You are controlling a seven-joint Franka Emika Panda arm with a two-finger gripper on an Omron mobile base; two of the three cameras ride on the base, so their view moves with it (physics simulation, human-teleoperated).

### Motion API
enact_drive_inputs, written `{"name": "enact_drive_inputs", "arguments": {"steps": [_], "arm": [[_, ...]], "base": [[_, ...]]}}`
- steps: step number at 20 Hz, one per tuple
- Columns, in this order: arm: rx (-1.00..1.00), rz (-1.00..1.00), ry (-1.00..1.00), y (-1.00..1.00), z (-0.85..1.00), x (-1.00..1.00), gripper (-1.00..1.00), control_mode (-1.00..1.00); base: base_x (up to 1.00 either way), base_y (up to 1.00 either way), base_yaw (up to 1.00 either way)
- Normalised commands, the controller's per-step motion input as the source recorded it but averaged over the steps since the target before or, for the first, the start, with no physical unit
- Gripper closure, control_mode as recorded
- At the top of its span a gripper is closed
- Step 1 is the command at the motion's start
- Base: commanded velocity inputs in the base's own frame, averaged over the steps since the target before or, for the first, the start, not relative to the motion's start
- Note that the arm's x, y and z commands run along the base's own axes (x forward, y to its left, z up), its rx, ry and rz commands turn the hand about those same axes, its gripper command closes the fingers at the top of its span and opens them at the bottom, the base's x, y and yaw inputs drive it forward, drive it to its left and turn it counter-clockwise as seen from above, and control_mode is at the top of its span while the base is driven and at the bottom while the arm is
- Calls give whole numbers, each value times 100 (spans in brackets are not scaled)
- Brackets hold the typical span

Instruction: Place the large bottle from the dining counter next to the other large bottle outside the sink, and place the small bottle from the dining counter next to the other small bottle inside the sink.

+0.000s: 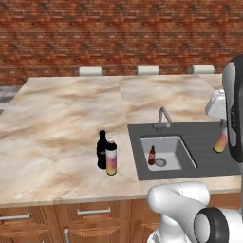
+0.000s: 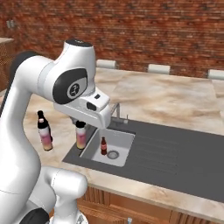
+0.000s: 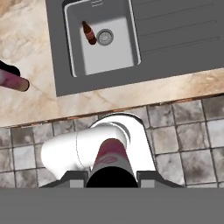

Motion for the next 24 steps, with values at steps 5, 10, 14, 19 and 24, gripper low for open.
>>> {"name": "enact_drive_inputs", "arguments": {"steps": [5, 10, 14, 19, 24], "arm": [[0, 0, 0, 0, 0, 0, 100, 100], [0, 0, 0, 0, 0, 0, 100, 100], [0, 0, 0, 0, 0, 0, 100, 100], [0, -1, 0, 5, -1, 9, 100, -100], [-4, -4, 1, 42, -11, 42, 100, -100]], "base": [[18, 3, -22], [0, 2, -25], [53, 33, -14], [39, 20, -4], [0, 0, 0]]}}
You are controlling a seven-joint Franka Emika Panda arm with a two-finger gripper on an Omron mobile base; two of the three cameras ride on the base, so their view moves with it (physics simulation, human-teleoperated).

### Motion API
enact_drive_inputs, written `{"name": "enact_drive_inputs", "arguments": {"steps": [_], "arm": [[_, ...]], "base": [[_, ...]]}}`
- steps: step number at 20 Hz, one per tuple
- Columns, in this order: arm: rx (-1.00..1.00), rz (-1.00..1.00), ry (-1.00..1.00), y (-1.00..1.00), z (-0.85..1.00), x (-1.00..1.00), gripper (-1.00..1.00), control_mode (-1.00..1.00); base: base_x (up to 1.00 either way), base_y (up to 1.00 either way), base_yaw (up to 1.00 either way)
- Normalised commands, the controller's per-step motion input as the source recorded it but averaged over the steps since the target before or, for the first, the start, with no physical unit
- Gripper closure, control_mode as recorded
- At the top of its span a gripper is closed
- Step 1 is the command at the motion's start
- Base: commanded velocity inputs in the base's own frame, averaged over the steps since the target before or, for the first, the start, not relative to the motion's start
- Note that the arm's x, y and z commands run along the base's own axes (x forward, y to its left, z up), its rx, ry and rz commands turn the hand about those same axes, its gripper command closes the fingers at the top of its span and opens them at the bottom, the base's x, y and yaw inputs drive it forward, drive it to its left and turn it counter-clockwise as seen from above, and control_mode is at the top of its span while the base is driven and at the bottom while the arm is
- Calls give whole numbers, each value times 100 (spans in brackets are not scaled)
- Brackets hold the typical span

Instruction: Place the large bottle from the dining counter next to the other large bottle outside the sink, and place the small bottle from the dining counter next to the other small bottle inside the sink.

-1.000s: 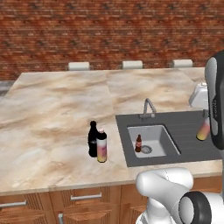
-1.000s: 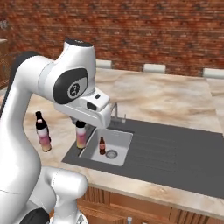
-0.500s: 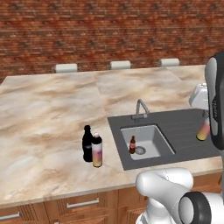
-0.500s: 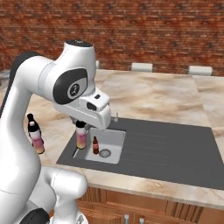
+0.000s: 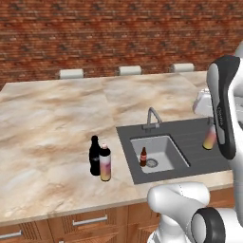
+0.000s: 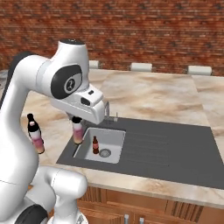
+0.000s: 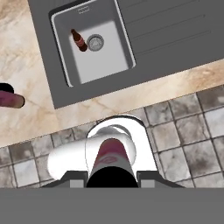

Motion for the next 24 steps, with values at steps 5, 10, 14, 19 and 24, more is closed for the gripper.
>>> {"name": "enact_drive_inputs", "arguments": {"steps": [5, 10, 14, 19, 24], "arm": [[-5, -6, 4, 22, -3, 20, 100, -100], [-2, -3, 1, 1, -20, 31, 100, -100], [0, 0, 0, 0, -30, 37, 100, -100], [-2, -1, -1, 0, -25, 28, 100, -100], [-5, -1, 0, 0, -36, 23, 100, -100]], "base": [[0, 0, 0], [0, 0, 0], [0, 0, 0], [0, 0, 0], [0, 0, 0]]}}
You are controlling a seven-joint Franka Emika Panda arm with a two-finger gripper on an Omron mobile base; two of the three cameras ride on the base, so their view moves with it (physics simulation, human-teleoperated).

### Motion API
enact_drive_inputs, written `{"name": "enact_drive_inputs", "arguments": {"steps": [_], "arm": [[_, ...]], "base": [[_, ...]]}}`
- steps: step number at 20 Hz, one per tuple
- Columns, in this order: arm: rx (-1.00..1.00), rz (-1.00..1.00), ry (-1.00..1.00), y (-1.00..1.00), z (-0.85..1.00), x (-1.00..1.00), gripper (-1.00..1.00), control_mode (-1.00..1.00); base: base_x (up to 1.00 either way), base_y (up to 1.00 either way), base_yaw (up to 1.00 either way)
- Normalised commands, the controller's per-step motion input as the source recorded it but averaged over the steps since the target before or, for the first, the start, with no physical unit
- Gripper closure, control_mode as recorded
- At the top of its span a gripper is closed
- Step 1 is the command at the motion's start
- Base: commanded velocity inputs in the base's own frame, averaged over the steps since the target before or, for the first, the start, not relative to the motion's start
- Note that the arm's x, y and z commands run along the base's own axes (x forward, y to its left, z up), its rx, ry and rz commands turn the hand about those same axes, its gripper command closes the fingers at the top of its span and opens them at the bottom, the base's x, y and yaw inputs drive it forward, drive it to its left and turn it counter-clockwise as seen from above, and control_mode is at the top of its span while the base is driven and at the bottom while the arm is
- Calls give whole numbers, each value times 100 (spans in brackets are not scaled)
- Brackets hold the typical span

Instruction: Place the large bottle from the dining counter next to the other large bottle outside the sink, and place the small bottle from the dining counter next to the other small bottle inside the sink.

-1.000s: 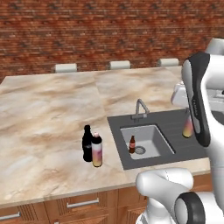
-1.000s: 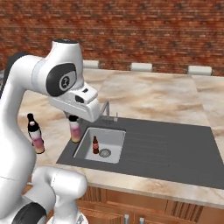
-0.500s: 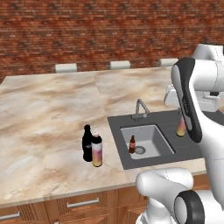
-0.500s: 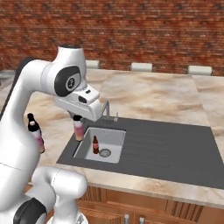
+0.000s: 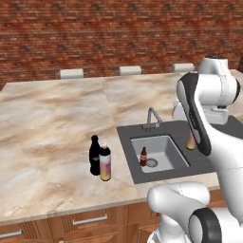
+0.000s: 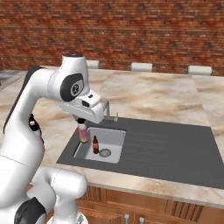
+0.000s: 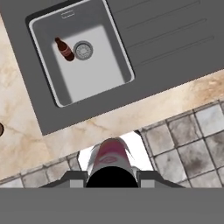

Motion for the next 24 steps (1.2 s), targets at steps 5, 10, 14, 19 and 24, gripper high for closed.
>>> {"name": "enact_drive_inputs", "arguments": {"steps": [5, 10, 14, 19, 24], "arm": [[-1, -1, 0, 0, -36, 26, 100, -100], [0, 0, 0, -2, -43, 22, 100, -100], [0, 0, 0, 0, -23, 18, 100, -100], [0, 0, 0, -4, -23, 17, 100, -100], [0, 0, 0, -9, -29, 15, 100, -100]], "base": [[0, 0, 0], [0, 0, 0], [0, 0, 0], [0, 0, 0], [0, 0, 0]]}}
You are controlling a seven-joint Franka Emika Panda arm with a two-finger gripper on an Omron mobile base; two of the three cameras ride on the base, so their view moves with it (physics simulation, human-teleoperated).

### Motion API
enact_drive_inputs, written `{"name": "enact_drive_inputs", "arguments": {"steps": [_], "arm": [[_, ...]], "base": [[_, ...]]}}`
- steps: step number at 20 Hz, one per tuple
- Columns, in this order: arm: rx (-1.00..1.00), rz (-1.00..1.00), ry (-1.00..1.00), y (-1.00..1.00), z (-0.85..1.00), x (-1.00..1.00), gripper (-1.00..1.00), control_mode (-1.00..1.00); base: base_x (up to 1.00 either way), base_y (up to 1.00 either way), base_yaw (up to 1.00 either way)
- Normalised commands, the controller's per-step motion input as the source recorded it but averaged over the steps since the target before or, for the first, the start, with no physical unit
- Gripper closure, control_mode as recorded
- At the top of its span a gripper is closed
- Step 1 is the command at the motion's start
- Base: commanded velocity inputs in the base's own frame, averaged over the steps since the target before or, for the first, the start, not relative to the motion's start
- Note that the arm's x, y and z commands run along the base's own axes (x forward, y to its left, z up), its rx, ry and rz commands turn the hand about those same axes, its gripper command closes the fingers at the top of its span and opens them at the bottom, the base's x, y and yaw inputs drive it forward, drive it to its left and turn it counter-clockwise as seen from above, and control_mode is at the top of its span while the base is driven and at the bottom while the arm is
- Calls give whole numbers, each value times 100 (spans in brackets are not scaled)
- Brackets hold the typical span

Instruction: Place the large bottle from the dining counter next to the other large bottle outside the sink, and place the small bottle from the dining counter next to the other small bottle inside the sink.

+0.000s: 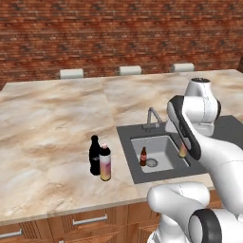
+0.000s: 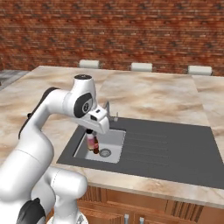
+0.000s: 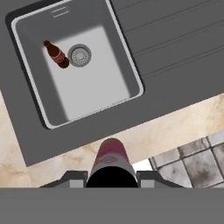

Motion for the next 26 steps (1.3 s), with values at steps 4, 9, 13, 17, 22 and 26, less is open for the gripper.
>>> {"name": "enact_drive_inputs", "arguments": {"steps": [4, 9, 13, 17, 22, 26], "arm": [[0, 0, 0, -3, -39, 23, 100, -100], [0, 0, -1, -1, -41, 30, 100, -100], [0, 0, -1, -2, -33, 40, 100, -100], [0, 1, 0, -1, -28, 46, 100, -100], [0, 2, 0, -6, -31, 39, 100, -100], [0, 2, 0, -10, -27, 25, 100, -100]], "base": [[0, 0, 0], [0, 0, 0], [0, 0, 0], [0, 0, 0], [0, 0, 0], [0, 0, 0]]}}
